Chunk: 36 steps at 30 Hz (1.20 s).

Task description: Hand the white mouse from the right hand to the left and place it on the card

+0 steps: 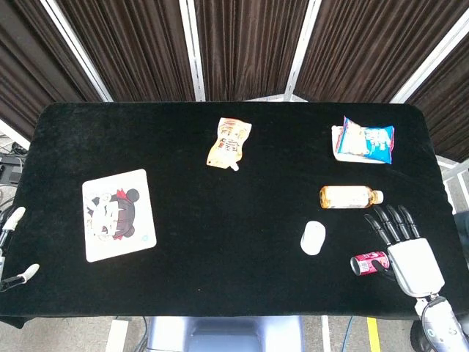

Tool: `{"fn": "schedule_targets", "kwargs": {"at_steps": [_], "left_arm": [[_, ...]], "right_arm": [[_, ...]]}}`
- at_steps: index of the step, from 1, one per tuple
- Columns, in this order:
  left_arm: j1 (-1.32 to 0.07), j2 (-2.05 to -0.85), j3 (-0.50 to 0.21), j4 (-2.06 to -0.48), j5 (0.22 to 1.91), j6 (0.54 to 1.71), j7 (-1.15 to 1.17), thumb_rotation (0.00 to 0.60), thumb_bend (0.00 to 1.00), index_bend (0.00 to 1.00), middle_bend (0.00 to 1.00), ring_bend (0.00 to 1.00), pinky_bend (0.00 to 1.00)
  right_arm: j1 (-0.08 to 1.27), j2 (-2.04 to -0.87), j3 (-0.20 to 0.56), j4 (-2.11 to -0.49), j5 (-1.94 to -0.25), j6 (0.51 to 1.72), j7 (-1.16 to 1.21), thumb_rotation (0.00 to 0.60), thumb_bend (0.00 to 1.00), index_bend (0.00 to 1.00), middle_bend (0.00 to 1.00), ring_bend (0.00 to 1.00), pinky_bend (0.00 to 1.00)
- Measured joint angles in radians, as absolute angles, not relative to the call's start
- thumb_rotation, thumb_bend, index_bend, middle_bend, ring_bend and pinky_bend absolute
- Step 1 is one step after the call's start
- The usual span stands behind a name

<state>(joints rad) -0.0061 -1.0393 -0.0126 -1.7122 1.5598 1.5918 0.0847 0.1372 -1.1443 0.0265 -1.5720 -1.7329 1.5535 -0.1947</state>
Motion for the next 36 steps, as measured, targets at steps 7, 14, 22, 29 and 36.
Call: {"fn": "schedule_targets", "kwargs": {"at_steps": [7,14,22,29,36], "left_arm": [[-0.008,-1.042,-0.014,-1.711,1.552,1.582,0.089,0.6,0.0,0.0,0.0,0.0,0.0],[-0.023,-1.05,-0.027,-1.711,1.524,1.555,0.111,0.6,0.0,0.0,0.0,0.0,0.0],[-0.051,-1.071,-0.052,-1.696,1.458,1.502,0.146,0.6,0.0,0.0,0.0,0.0,0.0],[-0.073,-1.088,-0.074,-1.692,1.403,1.466,0.182,0.6,0.0,0.0,0.0,0.0,0.0],[-0.086,-1.106,-0.086,-1.676,1.352,1.44,0.214,0.6,0.0,0.0,0.0,0.0,0.0]], "right_arm": [[0.148,-1.155,0.021,-1.573,-1.727,1.519,-0.207,0.6,0.0,0.1,0.05,0.0,0.0],[0.228,-1.156,0.016,-1.582,-1.737,1.371,-0.209,0.6,0.0,0.11,0.06,0.0,0.0],[0.423,-1.187,0.016,-1.463,-1.805,1.175,-0.15,0.6,0.0,0.22,0.21,0.04,0.11],[0.529,-1.277,-0.022,-1.201,-1.948,1.175,-0.021,0.6,0.0,0.25,0.24,0.07,0.15],[0.639,-1.375,-0.106,-0.952,-2.08,1.195,0.087,0.6,0.0,0.25,0.24,0.07,0.15]]}}
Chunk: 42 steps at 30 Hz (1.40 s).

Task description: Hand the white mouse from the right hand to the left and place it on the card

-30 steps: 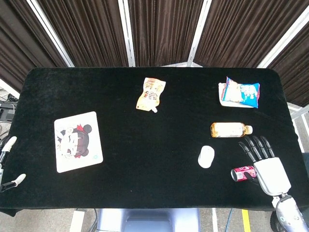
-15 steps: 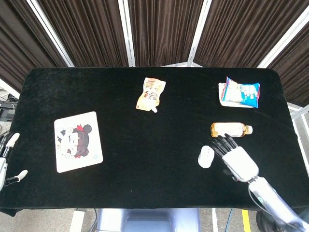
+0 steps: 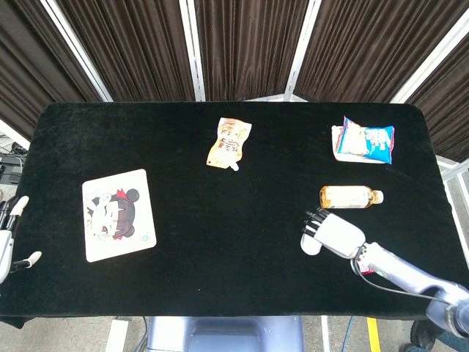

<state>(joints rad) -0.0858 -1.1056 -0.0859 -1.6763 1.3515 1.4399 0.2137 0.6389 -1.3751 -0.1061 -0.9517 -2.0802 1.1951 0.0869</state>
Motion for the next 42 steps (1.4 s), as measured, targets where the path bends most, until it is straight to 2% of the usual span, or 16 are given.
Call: {"fn": "schedule_targets", "kwargs": {"at_steps": [4,12,14,17,19,22,25,34,42], "left_arm": [[-0.092,-1.113,-0.092,-1.669,1.323,1.426,0.227,0.6,0.0,0.0,0.0,0.0,0.0],[-0.098,-1.12,-0.097,-1.662,1.297,1.417,0.244,0.6,0.0,0.0,0.0,0.0,0.0],[-0.099,-1.121,-0.097,-1.662,1.295,1.417,0.246,0.6,0.0,0.0,0.0,0.0,0.0],[-0.101,-1.123,-0.096,-1.66,1.29,1.414,0.25,0.6,0.0,0.0,0.0,0.0,0.0],[-0.102,-1.123,-0.097,-1.658,1.284,1.411,0.251,0.6,0.0,0.0,0.0,0.0,0.0],[-0.104,-1.123,-0.097,-1.656,1.279,1.408,0.25,0.6,0.0,0.0,0.0,0.0,0.0],[-0.105,-1.121,-0.095,-1.657,1.279,1.405,0.25,0.6,0.0,0.0,0.0,0.0,0.0],[-0.108,-1.114,-0.092,-1.669,1.281,1.401,0.241,0.6,0.0,0.0,0.0,0.0,0.0],[-0.111,-1.104,-0.091,-1.678,1.28,1.39,0.227,0.6,0.0,0.0,0.0,0.0,0.0]], "right_arm": [[0.669,-1.413,-0.151,-0.863,-2.109,1.209,0.119,0.6,0.0,0.25,0.24,0.07,0.16],[0.69,-1.51,-0.183,-0.732,-2.102,1.236,0.169,0.6,0.0,0.26,0.25,0.08,0.18],[0.693,-1.525,-0.191,-0.71,-2.099,1.241,0.178,0.6,0.0,0.27,0.28,0.12,0.23],[0.696,-1.541,-0.202,-0.68,-2.092,1.251,0.195,0.6,0.01,0.36,0.42,0.28,0.4],[0.697,-1.551,-0.209,-0.658,-2.088,1.265,0.214,0.6,0.09,0.47,0.54,0.4,0.52],[0.696,-1.565,-0.22,-0.629,-2.082,1.29,0.248,0.6,0.24,0.55,0.6,0.46,0.58],[0.695,-1.577,-0.229,-0.603,-2.08,1.322,0.27,0.6,0.32,0.56,0.61,0.47,0.59],[0.744,-1.588,-0.219,-0.605,-2.086,1.443,0.252,0.6,0.33,0.56,0.61,0.47,0.59],[0.894,-1.571,-0.19,-0.746,-2.124,1.397,0.151,0.6,0.33,0.56,0.61,0.47,0.59]]}}
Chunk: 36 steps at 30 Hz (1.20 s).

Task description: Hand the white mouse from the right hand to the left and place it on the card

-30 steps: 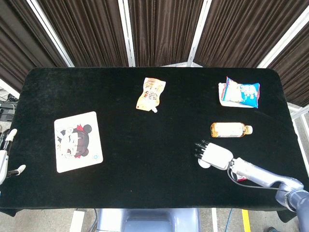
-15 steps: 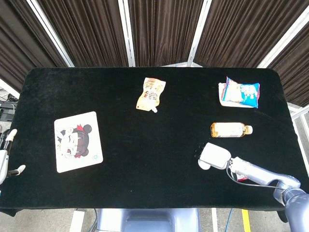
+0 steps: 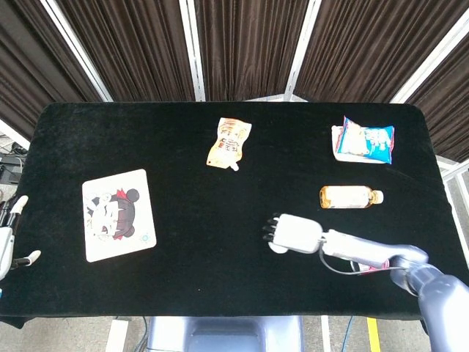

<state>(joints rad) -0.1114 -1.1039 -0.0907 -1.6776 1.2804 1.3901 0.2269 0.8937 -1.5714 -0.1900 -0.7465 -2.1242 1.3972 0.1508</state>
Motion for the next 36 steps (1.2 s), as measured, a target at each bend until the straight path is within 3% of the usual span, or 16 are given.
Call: {"fn": "schedule_targets", "kwargs": {"at_steps": [8,16,17,19,21,22,25,29,36], "left_arm": [[-0.116,-1.092,-0.092,-1.666,1.252,1.359,0.188,0.6,0.0,0.0,0.0,0.0,0.0],[-0.111,-1.068,-0.097,-1.637,1.228,1.335,0.11,0.6,0.0,0.0,0.0,0.0,0.0],[-0.11,-1.065,-0.097,-1.633,1.227,1.333,0.104,0.6,0.0,0.0,0.0,0.0,0.0],[-0.109,-1.062,-0.097,-1.628,1.226,1.329,0.094,0.6,0.0,0.0,0.0,0.0,0.0],[-0.108,-1.061,-0.095,-1.623,1.226,1.326,0.088,0.6,0.0,0.0,0.0,0.0,0.0],[-0.108,-1.061,-0.095,-1.623,1.226,1.325,0.087,0.6,0.0,0.0,0.0,0.0,0.0],[-0.108,-1.06,-0.092,-1.623,1.228,1.324,0.085,0.6,0.0,0.0,0.0,0.0,0.0],[-0.109,-1.06,-0.089,-1.63,1.237,1.328,0.089,0.6,0.0,0.0,0.0,0.0,0.0],[-0.124,-1.065,-0.086,-1.625,1.288,1.332,0.092,0.6,0.0,0.0,0.0,0.0,0.0]], "right_arm": [[1.102,-1.594,-0.139,-0.923,-2.144,1.142,0.033,0.6,0.33,0.56,0.61,0.47,0.59],[1.238,-1.721,-0.118,-0.937,-2.143,0.973,-0.01,0.6,0.3,0.56,0.61,0.47,0.58],[1.245,-1.731,-0.119,-0.931,-2.142,0.968,-0.01,0.6,0.23,0.5,0.57,0.44,0.54],[1.252,-1.745,-0.124,-0.92,-2.138,0.964,-0.011,0.6,0.06,0.26,0.34,0.28,0.38],[1.254,-1.75,-0.125,-0.915,-2.134,0.963,-0.019,0.6,0.0,0.05,0.1,0.08,0.19],[1.254,-1.751,-0.125,-0.914,-2.131,0.958,-0.029,0.6,0.0,0.01,0.03,0.02,0.11],[1.25,-1.744,-0.116,-0.928,-2.108,0.932,-0.076,0.6,0.0,0.0,0.0,0.0,0.04],[1.231,-1.705,-0.098,-1.003,-2.07,0.919,-0.145,0.6,0.0,0.0,0.0,0.0,0.04],[1.136,-1.515,-0.087,-1.183,-2.017,1.001,-0.269,0.6,0.0,0.0,0.0,0.0,0.04]]}}
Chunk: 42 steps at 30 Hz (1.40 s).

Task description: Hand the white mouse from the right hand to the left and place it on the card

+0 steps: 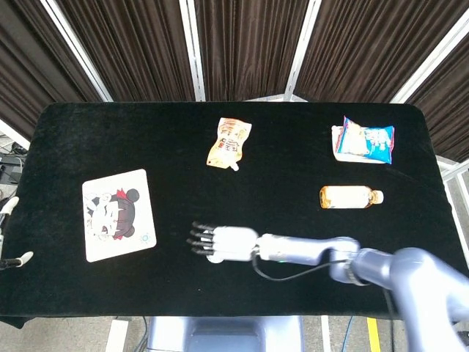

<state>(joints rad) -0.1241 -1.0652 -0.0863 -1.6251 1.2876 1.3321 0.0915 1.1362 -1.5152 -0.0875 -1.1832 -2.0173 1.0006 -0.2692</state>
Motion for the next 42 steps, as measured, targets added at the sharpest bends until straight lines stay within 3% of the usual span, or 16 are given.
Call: {"fn": "schedule_targets", "kwargs": {"at_steps": [7,14,19,28,42], "left_arm": [[-0.219,-1.082,-0.075,-1.596,1.48,1.305,0.138,0.6,0.0,0.0,0.0,0.0,0.0],[-0.32,-1.099,-0.066,-1.62,1.602,1.242,0.231,0.6,0.0,0.0,0.0,0.0,0.0],[-0.429,-1.137,-0.073,-1.652,1.634,1.107,0.336,0.6,0.0,0.0,0.0,0.0,0.0],[-0.638,-1.31,-0.095,-1.655,1.651,0.836,0.579,0.6,0.0,0.0,0.0,0.0,0.0],[-0.832,-1.642,-0.138,-1.459,1.553,0.652,0.814,0.6,0.0,0.12,0.01,0.02,0.02]], "right_arm": [[0.86,-1.233,-0.081,-1.308,-1.854,1.256,-0.333,0.6,0.0,0.0,0.0,0.0,0.0],[0.638,-1.157,-0.068,-1.384,-1.65,1.427,-0.279,0.6,0.0,0.0,0.0,0.0,0.0],[0.47,-1.138,-0.067,-1.483,-1.525,1.511,-0.222,0.6,0.0,0.0,0.0,0.0,0.0],[0.28,-1.108,-0.092,-1.656,-1.398,1.553,-0.222,0.6,0.0,0.0,0.0,0.0,0.0],[0.252,-1.088,-0.074,-1.682,-1.39,1.502,-0.234,0.6,0.0,0.0,0.0,0.0,0.0]]}}
